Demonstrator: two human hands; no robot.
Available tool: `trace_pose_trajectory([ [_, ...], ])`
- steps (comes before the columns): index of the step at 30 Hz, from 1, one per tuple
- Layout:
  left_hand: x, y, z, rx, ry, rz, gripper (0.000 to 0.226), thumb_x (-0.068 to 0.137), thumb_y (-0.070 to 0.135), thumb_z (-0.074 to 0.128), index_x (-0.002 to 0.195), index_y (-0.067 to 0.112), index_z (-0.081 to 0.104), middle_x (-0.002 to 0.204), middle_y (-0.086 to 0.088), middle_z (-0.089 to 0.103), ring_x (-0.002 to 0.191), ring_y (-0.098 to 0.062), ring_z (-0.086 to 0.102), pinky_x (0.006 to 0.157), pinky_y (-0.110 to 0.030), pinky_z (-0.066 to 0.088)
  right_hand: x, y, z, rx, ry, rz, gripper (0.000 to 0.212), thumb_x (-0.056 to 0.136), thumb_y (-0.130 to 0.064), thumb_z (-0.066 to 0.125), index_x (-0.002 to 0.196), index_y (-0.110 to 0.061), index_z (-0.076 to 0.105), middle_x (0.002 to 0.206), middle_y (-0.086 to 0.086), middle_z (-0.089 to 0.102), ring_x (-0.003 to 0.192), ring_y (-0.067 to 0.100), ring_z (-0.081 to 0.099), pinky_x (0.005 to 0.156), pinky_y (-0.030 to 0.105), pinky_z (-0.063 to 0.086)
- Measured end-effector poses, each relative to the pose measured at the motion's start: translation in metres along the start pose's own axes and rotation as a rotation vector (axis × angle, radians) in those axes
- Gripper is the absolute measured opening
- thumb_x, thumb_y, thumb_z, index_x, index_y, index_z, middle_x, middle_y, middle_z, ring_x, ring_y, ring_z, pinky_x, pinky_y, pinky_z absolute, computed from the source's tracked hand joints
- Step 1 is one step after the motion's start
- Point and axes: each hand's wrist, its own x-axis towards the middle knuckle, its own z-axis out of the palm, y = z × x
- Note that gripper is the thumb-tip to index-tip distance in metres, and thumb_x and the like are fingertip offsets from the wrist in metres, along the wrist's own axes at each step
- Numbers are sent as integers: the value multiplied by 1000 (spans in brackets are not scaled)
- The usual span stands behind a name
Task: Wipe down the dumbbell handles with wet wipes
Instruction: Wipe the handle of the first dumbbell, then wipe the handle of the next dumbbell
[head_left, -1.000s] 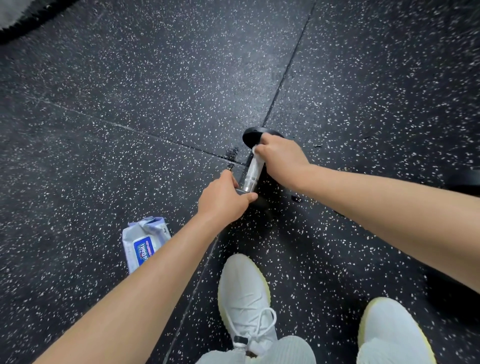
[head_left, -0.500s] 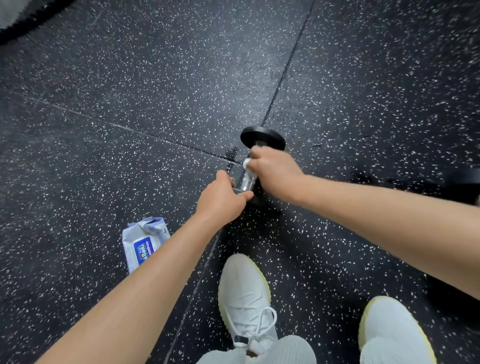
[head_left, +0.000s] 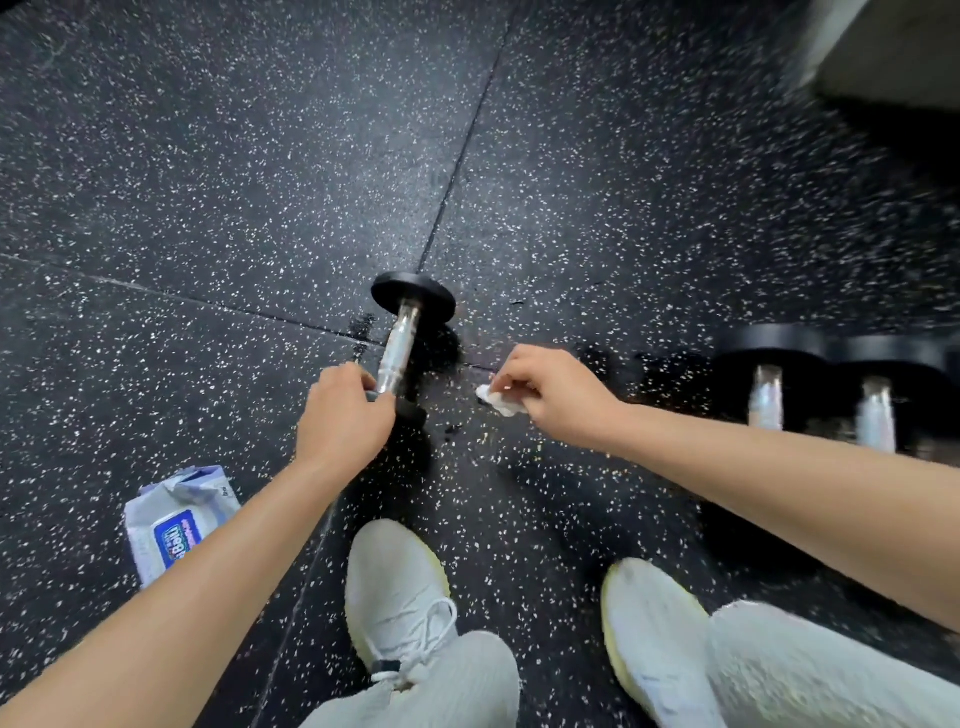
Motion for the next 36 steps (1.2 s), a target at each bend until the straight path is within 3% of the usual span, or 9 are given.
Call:
trace_pose_trajectory([
  [4, -1, 7, -1, 183, 90, 15, 40, 88, 35, 69, 116, 7, 62, 120, -20, 59, 110, -42, 56, 92, -53, 50, -47, 32, -21, 74, 118, 120, 22, 92, -5, 65, 98, -23, 76, 97, -9, 65, 90, 11, 62, 84, 39, 52],
  [8, -16, 46, 18, 300, 285, 377, 50, 84, 28, 75, 122, 1, 57, 139, -27, 50, 130, -45, 45, 111, -57, 36, -86, 51, -41, 112, 260, 165, 17, 93, -9, 66, 97, -24, 73, 96, -13, 63, 90, 8, 60, 82, 31, 50],
  [10, -33, 89, 37, 237, 173, 555, 48, 88, 29, 73, 127, 7, 57, 145, -19, 48, 134, -37, 45, 112, -51, 38, -108, 61, -57, 70, 305, 142, 19, 92, -5, 66, 98, -22, 73, 98, -13, 63, 90, 7, 60, 81, 28, 49],
  [13, -66, 158, 80, 119, -94, 769, 45, 92, 37, 70, 131, 18, 56, 140, -3, 51, 125, -26, 52, 103, -43, 47, -145, 87, -85, -52, 399, 179, 22, 91, -3, 64, 101, -21, 72, 99, -11, 62, 92, 8, 61, 80, 28, 50],
  [18, -125, 208, 130, 158, -420, 999, 69, 84, 62, 71, 140, 28, 49, 136, 6, 53, 127, -18, 48, 104, -42, 47, -202, 137, -119, -139, 629, 457, 16, 91, -10, 65, 98, -23, 72, 98, -9, 63, 93, 13, 62, 83, 34, 51],
  [22, -133, 197, 142, 164, -477, 1001, 77, 86, 58, 74, 149, 30, 41, 143, 9, 50, 130, -17, 47, 105, -41, 47, -208, 152, -116, -199, 478, 436, 18, 89, -11, 65, 95, -27, 70, 99, -11, 63, 91, 14, 62, 81, 41, 54],
  [26, -123, 196, 153, 134, -498, 967, 80, 89, 53, 74, 156, 32, 34, 153, 13, 43, 136, -13, 43, 111, -37, 43, -187, 153, -103, -222, 407, 354, 17, 90, -8, 64, 94, -23, 70, 99, -9, 61, 91, 15, 61, 77, 38, 51],
  [33, -120, 232, 170, 256, -487, 993, 53, 90, 51, 73, 134, 28, 54, 119, 6, 58, 115, -20, 54, 91, -38, 48, -171, 171, -88, -272, 374, 361, 14, 91, -17, 68, 101, -21, 78, 101, -3, 60, 88, 21, 62, 73, 39, 53],
  [36, -123, 235, 171, 250, -452, 961, 51, 90, 48, 73, 135, 31, 55, 116, 5, 59, 114, -20, 56, 86, -36, 44, -184, 164, -84, -301, 309, 314, 11, 91, -17, 68, 95, -22, 78, 95, -5, 59, 87, 20, 61, 69, 39, 52],
])
